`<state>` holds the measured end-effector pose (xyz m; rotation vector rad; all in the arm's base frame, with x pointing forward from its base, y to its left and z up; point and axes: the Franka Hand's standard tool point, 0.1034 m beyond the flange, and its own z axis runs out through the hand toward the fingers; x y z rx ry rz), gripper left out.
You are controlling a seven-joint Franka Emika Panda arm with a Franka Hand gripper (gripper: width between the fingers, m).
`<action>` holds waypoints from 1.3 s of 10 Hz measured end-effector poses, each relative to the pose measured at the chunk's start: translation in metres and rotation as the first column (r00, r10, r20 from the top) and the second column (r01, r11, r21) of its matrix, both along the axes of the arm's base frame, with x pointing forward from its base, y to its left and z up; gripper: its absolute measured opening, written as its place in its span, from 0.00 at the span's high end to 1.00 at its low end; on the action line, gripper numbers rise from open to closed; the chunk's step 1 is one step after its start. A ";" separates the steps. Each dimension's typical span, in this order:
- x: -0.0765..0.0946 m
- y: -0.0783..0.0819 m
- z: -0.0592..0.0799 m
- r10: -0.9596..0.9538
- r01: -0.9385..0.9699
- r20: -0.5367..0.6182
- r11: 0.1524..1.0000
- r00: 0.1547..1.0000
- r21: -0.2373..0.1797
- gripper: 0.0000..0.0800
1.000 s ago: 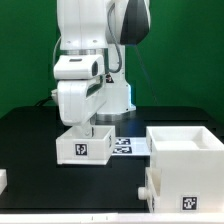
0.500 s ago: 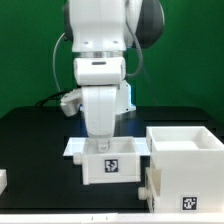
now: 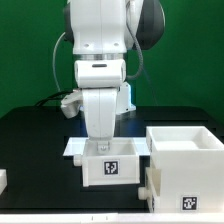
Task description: Assemble drawer
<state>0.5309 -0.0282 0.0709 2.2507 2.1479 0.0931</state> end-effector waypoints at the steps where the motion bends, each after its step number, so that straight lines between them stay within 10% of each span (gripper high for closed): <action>1: 0.007 0.008 0.003 -0.009 0.009 0.011 1.000 1.000 -0.005 0.95; 13: 0.015 0.038 -0.002 -0.050 0.050 -0.004 0.999 0.999 -0.013 0.95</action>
Offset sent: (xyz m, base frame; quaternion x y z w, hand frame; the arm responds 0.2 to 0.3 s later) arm 0.0162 -0.0008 -0.0007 0.0118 -0.0617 0.0308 0.9975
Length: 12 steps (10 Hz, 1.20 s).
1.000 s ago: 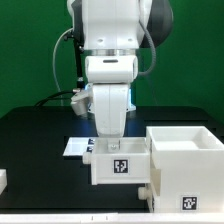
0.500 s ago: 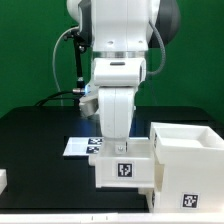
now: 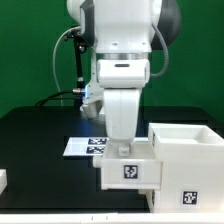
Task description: Assemble drawer
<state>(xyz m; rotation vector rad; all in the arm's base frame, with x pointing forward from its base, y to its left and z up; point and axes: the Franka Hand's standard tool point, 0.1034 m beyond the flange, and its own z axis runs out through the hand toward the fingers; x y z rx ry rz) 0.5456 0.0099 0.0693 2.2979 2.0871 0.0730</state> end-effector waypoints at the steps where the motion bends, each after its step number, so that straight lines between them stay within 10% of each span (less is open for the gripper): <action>1: 0.000 -0.001 -0.001 -0.002 0.002 -0.001 1.000 1.000 -0.001 0.95; 12: 0.002 -0.016 -0.002 0.120 -0.120 0.018 0.993 0.993 -0.011 0.95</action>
Offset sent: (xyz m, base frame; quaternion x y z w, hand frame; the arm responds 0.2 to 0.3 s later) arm 0.0067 0.0172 -0.0032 -0.0081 -0.0127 -0.0532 0.9985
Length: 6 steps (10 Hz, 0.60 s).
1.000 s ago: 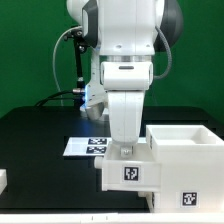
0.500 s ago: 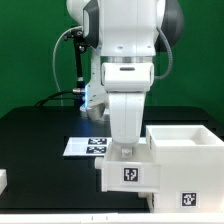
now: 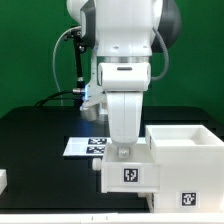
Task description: Assemble drawer
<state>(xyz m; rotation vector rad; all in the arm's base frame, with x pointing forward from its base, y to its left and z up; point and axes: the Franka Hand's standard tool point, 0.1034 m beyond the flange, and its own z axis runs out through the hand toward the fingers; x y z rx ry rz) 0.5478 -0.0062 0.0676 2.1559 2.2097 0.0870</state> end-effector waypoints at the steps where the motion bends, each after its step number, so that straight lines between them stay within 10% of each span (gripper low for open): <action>1: 0.000 -0.003 0.000 0.030 -0.030 -0.001 1.000 1.000 -0.003 0.95; 6: 0.004 0.011 0.001 0.018 -0.018 0.003 1.000 1.000 0.001 0.95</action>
Offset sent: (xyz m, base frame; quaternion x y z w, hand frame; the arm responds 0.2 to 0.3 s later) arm 0.0059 0.0096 -0.0029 -0.0060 -0.0171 -0.0379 0.9991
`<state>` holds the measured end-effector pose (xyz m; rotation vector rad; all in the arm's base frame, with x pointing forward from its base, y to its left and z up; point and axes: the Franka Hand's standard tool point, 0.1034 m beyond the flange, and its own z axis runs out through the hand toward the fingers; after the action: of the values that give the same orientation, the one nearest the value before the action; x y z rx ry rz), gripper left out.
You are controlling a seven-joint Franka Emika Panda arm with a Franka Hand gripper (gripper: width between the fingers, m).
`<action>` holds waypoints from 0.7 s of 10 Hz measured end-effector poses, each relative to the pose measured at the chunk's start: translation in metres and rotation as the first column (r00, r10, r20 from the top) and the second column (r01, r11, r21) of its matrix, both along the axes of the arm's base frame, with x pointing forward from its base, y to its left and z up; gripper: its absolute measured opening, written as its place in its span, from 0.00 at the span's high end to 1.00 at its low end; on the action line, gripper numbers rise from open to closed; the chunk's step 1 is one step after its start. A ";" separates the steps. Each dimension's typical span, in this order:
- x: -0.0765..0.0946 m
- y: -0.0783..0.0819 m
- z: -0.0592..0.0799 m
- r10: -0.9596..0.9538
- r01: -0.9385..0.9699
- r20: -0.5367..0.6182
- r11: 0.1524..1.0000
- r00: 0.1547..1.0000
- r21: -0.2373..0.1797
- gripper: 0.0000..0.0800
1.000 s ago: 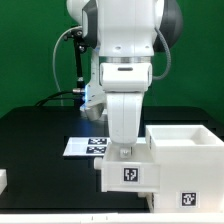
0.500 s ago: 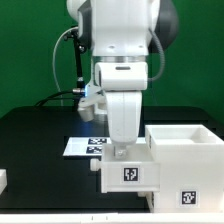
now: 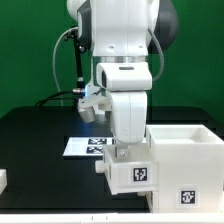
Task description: Assemble drawer
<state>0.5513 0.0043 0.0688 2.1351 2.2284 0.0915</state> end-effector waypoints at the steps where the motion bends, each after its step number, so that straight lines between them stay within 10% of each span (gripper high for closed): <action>1: 0.002 0.009 0.000 -0.019 0.019 0.000 1.000 1.000 0.004 0.95; 7: 0.002 0.020 0.001 -0.070 0.070 -0.004 0.997 0.998 0.009 0.95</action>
Offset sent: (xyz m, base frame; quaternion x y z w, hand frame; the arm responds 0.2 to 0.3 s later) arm 0.0039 0.0302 0.0062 -0.0118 0.0047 0.0272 0.9996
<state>0.5532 0.0247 0.0696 2.2175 2.1566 0.0950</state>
